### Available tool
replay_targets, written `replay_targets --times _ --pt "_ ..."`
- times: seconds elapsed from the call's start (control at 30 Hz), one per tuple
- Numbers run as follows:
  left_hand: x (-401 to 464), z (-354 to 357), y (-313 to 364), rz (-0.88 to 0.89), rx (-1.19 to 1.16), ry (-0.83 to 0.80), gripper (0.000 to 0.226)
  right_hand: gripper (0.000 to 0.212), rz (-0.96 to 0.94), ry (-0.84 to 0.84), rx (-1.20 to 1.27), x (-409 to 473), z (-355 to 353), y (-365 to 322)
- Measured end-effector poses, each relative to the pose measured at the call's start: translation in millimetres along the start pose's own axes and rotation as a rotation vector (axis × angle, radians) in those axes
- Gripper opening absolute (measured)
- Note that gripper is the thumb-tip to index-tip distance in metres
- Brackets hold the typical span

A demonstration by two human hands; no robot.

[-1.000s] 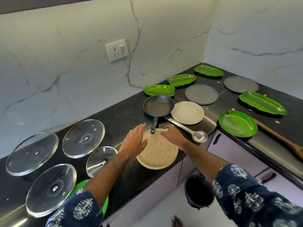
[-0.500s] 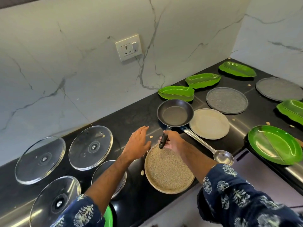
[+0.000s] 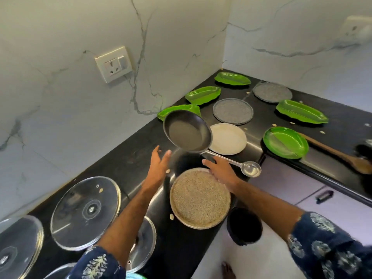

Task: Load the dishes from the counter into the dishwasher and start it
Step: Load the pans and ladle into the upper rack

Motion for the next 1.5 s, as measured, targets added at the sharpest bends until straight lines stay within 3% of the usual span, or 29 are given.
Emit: replay_targets --times 0.1,0.2,0.33,0.5,0.6,0.77,0.97,1.27,1.37,1.43,1.5 --pt "-3 31 13 -0.113 -0.356 -0.199 0.048 0.029 -0.096 0.002 -0.142 -49 -40 3" --pt "-22 66 34 -0.084 -0.452 -0.404 0.054 0.022 -0.158 -0.002 -0.312 -105 -88 9" --pt "-55 134 61 0.036 -0.319 -0.541 0.031 0.023 -0.099 0.082 -0.357 -191 -154 31" --pt "-136 269 59 0.034 -0.222 -0.753 0.031 0.026 0.069 0.155 -0.41 -305 -225 78" --pt "-209 364 40 -0.015 -0.134 -0.862 0.031 0.038 0.174 0.227 -0.407 -389 -262 117" --pt "-339 491 -10 -0.046 0.052 -0.969 0.029 0.036 0.271 0.414 -0.419 -542 -321 180" --pt "-468 593 -72 -0.095 0.35 -1.114 0.028 0.034 0.421 0.559 -0.316 -688 -362 253" --pt "-529 718 -117 -0.103 0.647 -1.271 0.023 0.026 0.522 0.691 -0.204 -751 -412 330" --pt "-528 766 -125 -0.065 0.745 -1.273 0.039 0.028 0.587 0.68 -0.177 -751 -435 358" --pt "-528 799 -124 0.004 0.802 -1.301 0.041 0.028 0.649 0.678 -0.154 -749 -454 376" --pt "-526 826 -120 0.22 0.875 -1.384 0.045 0.029 0.695 0.658 -0.143 -748 -471 393"
Point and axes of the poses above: each hand's wrist, its own x-axis towards the middle knuckle, its own z-axis out of the palm, y = z × x, the point moved 4 cm from there along x, towards the middle knuckle, and after that the axes turned 10 degrees about -z, right-handed, at the moved point
